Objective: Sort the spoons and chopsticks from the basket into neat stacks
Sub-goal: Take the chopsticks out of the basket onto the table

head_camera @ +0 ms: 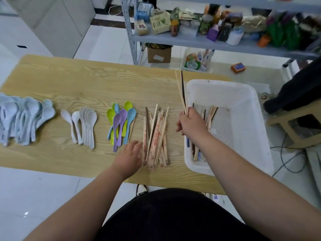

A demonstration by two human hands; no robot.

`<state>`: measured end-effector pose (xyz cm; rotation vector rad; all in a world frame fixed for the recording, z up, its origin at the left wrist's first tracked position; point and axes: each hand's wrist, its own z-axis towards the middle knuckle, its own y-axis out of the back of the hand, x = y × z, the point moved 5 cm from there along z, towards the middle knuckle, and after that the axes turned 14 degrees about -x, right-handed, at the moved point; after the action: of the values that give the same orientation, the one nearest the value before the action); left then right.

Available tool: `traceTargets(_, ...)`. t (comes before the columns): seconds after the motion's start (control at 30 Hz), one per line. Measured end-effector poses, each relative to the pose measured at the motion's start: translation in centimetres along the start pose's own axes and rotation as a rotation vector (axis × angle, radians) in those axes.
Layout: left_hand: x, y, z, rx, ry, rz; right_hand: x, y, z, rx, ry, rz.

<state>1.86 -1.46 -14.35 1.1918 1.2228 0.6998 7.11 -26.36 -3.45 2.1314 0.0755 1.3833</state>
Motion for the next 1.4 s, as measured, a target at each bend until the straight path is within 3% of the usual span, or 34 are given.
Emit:
traceTargets(0.23, 7.2, 0.4, -3.8, 0.139, -0.022, 0.103, -2.3, -9.8, -1.9, 0.107, -0.150, -0.305)
traceTargets(0.4, 8.4, -0.2, -4.6, 0.204, -0.148, 0.138, -5.7, -10.3, -2.2, -0.047, -0.295, -0.448)
traceTargets(0.53, 8.2, -0.3, -4.3, 0.223, -0.185, 0.161, -6.8, -11.0, -1.9, -0.108, -0.261, -0.534)
traceTargets(0.7, 8.2, -0.4, -4.6, 0.253, -0.275, 0.220, -7.4, -11.9, -2.6, 0.005, -0.248, -0.602)
traceTargets(0.97, 7.6, -0.6, -4.6, 0.237, -0.281, 0.200, -8.3, -11.3, -3.0, 0.150, -0.203, -0.648)
traceTargets(1.07, 7.3, -0.4, -4.8, 0.247, -0.284, 0.194, -7.6, -11.0, -3.4, 0.204, -0.129, -0.665)
traceTargets(1.2, 7.0, -0.2, -4.3, 0.253, -0.260, 0.183, -4.3, -10.7, -3.8, 0.264, 0.187, -0.709)
traceTargets(1.3, 6.1, -0.3, -3.4, 0.248, -0.245, 0.173, -1.7, -9.1, -4.2, 0.264, 0.402, -0.684)
traceTargets(1.4, 4.5, -0.8, -2.9, 0.236, -0.241, 0.162, -0.3, -5.5, -4.7, 0.205, 0.507, -0.569)
